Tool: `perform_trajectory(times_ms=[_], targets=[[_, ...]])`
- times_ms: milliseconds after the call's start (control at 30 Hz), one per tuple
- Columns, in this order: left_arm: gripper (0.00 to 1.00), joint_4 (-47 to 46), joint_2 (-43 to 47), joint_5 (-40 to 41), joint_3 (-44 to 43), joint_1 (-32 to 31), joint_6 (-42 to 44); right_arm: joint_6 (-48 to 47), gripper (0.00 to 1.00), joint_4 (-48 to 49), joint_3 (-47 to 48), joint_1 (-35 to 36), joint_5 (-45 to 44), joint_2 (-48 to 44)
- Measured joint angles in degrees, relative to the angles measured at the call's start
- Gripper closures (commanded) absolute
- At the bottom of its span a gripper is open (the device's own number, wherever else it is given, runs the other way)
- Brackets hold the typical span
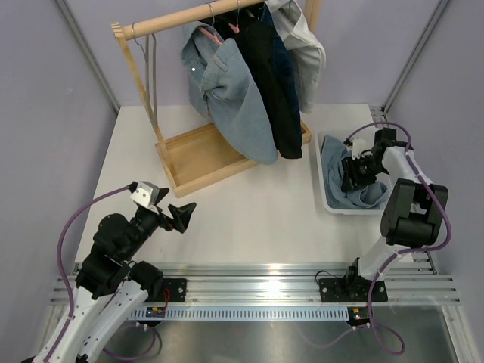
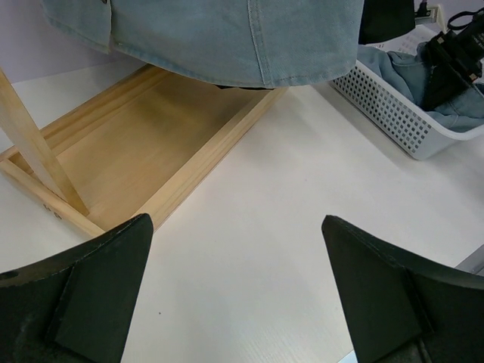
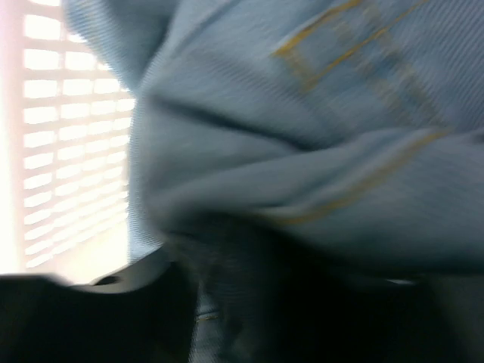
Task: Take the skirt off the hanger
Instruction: Place the skirt in the bin.
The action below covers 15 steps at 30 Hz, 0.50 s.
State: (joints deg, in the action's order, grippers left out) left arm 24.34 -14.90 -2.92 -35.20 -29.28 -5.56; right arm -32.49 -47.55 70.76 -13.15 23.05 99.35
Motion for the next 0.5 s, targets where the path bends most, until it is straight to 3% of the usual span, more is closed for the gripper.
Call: perform_trajectory(times_ms=[67,267,400,500], targets=[[0.01,0.00,0.00,-0.11,0.00,0.00,0.00,-1.07,0.33,-2.49,0.98,0.00,-1.11,-2.19],[0.01,0.00,-0.02,-0.31,0.00,0.00,0.00,-4.04,0.22,-9.79,14.05,-0.02,-4.48,-10.08],[0.01,0.00,-0.02,-0.35,0.00,0.00,0.00,-5.51,0.01,-14.32,26.18,-0.02,-4.17,-13.70],[0.01,0.02,-0.02,-0.33,0.00,0.00,0.00,-6.91,0.01,-17.64,33.94,0.28,-1.18,-15.21]])
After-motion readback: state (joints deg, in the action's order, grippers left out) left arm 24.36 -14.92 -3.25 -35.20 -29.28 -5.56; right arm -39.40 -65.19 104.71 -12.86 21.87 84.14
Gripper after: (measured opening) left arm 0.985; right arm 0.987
